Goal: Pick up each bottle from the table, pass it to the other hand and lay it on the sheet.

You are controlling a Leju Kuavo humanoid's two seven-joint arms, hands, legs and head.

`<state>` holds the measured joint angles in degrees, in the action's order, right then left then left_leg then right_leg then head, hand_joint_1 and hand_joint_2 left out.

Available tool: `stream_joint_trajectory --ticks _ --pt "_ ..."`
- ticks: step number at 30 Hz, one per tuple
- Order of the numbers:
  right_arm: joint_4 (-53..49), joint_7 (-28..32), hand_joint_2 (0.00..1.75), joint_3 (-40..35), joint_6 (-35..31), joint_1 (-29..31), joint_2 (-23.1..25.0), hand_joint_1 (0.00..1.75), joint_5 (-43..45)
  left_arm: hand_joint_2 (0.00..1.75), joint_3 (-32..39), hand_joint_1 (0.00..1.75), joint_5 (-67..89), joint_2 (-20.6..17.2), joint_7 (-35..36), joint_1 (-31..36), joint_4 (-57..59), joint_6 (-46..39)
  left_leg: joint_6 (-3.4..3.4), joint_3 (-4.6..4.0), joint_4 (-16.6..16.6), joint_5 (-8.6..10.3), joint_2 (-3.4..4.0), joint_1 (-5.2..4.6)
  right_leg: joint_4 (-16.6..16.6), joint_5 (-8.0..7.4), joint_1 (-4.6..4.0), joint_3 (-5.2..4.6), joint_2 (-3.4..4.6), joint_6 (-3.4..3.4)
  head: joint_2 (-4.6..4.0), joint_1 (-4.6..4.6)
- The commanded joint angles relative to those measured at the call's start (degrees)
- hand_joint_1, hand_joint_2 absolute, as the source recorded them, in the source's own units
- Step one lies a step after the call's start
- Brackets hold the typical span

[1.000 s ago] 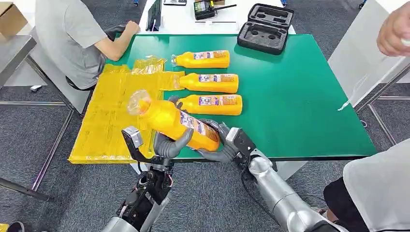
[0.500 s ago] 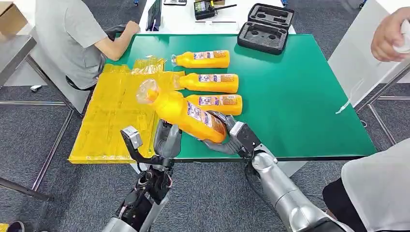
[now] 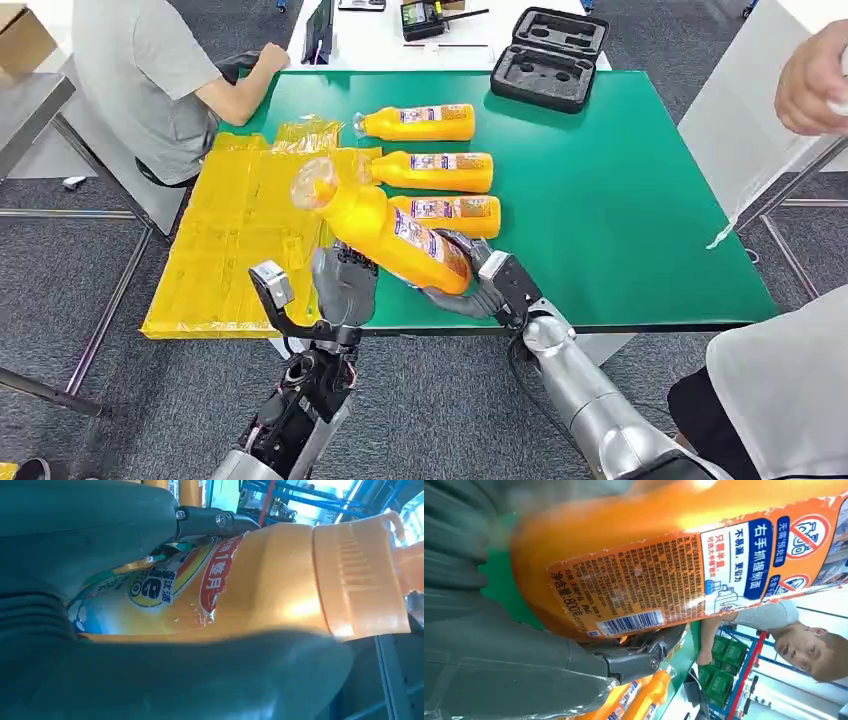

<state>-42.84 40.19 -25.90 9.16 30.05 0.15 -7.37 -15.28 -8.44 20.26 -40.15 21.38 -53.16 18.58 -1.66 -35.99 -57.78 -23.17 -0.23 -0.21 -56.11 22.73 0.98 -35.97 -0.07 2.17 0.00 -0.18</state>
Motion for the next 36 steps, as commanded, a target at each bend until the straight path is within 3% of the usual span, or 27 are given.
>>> stream_joint_trajectory --ticks 1,3,7,14,15,36 --pt "4.19 -0.19 1.75 0.40 0.37 2.67 0.09 1.75 0.03 0.00 -2.25 0.00 0.10 -0.85 0.15 0.34 0.51 0.33 0.09 0.35 0.02 -0.15 0.05 0.04 0.04 0.13 -0.05 0.35 0.03 -0.09 0.00 0.00" --pt "4.19 -0.19 1.75 0.40 0.37 2.67 0.09 1.75 0.03 0.00 -2.25 0.00 0.10 -0.85 0.15 0.34 0.51 0.33 0.16 0.65 -0.05 -0.33 0.11 0.11 0.03 0.27 -0.12 0.66 0.08 -0.17 0.00 0.00" --pt "4.19 -0.19 1.75 0.40 0.37 2.67 0.09 1.75 0.03 0.00 -2.25 0.00 0.10 -0.85 0.15 0.34 0.51 0.33 0.06 0.17 0.03 -0.07 0.03 0.00 0.02 0.06 0.00 0.17 0.02 -0.05 0.00 0.02" --pt "4.68 -0.19 1.75 0.20 0.55 2.76 0.36 1.75 -0.14 0.00 -2.46 0.00 0.05 -0.91 0.15 0.41 0.63 0.65 0.10 0.34 0.01 -0.16 0.07 0.04 0.03 0.13 -0.05 0.34 0.05 -0.10 0.00 0.02" --pt "4.94 -0.19 1.75 0.08 0.83 2.84 0.54 1.75 -0.16 1.75 -2.52 0.00 -0.02 -0.87 0.15 0.42 0.77 0.70 0.11 0.41 0.01 -0.19 0.06 0.06 0.04 0.16 -0.07 0.41 0.04 -0.11 0.00 0.00" --pt "6.77 -0.19 1.75 3.17 7.31 5.58 3.28 1.75 3.12 1.75 -9.38 0.00 5.01 -1.01 0.15 -1.26 -1.82 -5.87 0.09 0.27 0.00 -0.16 0.13 0.01 0.00 0.11 -0.01 0.26 0.12 -0.08 0.00 0.00"
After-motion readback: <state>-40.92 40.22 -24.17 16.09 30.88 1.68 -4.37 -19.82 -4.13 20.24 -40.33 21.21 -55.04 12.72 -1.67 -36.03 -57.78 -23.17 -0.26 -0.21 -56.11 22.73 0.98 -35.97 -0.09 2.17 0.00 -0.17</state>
